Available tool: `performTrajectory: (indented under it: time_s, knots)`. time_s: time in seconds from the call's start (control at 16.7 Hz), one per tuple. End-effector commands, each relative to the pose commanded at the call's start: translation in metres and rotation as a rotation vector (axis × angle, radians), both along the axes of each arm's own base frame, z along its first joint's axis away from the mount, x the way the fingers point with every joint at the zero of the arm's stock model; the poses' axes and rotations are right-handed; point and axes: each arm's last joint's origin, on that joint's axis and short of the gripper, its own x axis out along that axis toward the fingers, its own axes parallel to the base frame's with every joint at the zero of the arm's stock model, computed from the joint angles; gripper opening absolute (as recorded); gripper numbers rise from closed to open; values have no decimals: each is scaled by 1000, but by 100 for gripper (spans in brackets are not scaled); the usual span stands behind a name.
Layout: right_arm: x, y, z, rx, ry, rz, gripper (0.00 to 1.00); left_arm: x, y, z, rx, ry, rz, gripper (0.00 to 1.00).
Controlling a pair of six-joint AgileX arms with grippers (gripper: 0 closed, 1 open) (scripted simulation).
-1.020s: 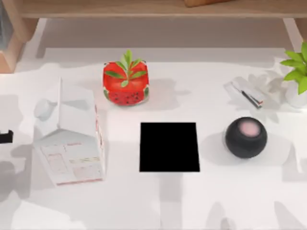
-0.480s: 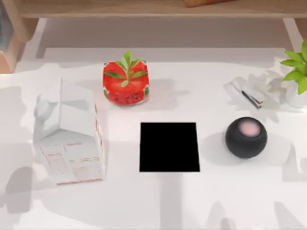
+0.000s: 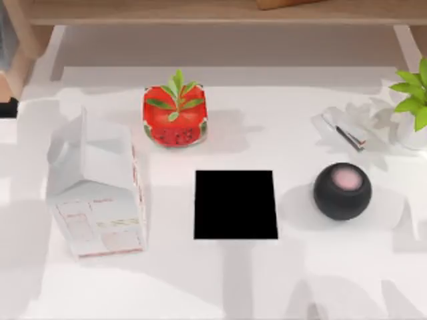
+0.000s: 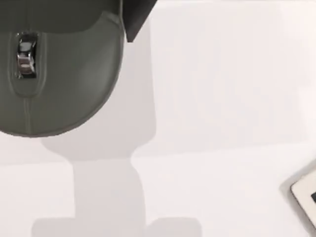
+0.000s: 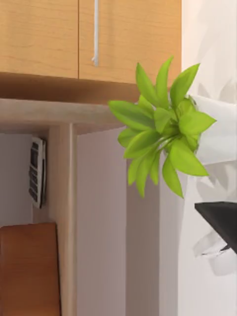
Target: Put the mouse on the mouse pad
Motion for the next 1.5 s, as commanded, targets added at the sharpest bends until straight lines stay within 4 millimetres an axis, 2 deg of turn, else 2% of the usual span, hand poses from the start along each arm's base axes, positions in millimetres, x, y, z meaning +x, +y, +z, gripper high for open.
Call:
performTrajectory:
  time_s: [0.3,0.48,0.54,0.66,0.84,1.02,1.2,1.5]
  knots:
    - [0,0,0,0,0,0,100,20,-69,68,-62,-181,-122,0]
    - [0,0,0,0,0,0,100,32,-124,81,-120,-189,-160,0]
    - [0,0,0,0,0,0,100,37,-144,76,-133,-165,-162,0]
    - [0,0,0,0,0,0,100,48,-188,54,-139,-89,-150,0]
    - [0,0,0,0,0,0,100,58,-253,0,-101,44,-99,0]
    - [0,0,0,0,0,0,100,55,-301,-54,-35,140,-38,0]
    - [0,0,0,0,0,0,100,49,-323,-82,6,177,-2,0]
    - [0,0,0,0,0,0,100,50,-323,-85,10,183,2,0]
